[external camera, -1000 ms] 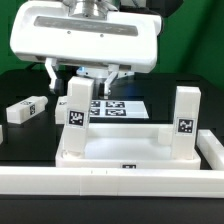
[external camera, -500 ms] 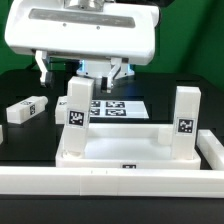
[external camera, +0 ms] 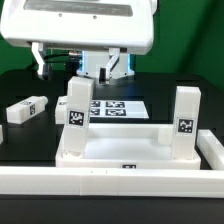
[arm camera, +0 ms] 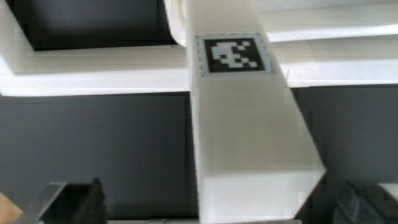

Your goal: Assemble desk

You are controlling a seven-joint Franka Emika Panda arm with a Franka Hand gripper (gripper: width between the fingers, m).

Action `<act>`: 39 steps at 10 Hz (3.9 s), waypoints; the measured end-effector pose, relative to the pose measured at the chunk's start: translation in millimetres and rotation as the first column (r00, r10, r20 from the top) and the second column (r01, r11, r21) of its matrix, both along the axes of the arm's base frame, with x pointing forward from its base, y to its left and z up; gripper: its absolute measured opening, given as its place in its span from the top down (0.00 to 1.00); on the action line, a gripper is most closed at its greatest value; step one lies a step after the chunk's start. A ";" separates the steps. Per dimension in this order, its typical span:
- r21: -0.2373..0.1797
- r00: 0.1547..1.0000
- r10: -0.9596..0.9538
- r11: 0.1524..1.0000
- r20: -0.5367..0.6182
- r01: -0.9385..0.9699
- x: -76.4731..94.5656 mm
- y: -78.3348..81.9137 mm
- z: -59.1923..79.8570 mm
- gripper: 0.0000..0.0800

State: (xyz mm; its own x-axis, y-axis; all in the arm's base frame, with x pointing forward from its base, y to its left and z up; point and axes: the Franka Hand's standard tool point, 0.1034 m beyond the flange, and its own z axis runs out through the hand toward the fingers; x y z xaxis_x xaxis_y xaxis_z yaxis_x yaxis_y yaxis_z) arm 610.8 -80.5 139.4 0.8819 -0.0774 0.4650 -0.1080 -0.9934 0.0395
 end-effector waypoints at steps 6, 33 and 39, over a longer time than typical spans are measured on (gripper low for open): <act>0.159 0.934 0.062 0.987 -0.351 -0.005 0.3 13.2 -7.2 0.19; 0.229 0.520 -0.721 0.469 -0.458 0.853 2.8 17.8 -21.5 0.64; 0.227 0.475 -0.744 0.419 -0.470 0.879 3.1 24.2 -21.7 0.37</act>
Offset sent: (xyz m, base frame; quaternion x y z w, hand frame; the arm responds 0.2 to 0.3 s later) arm 0.0066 -0.0087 -0.0016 0.0173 -0.2005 -0.0177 0.9794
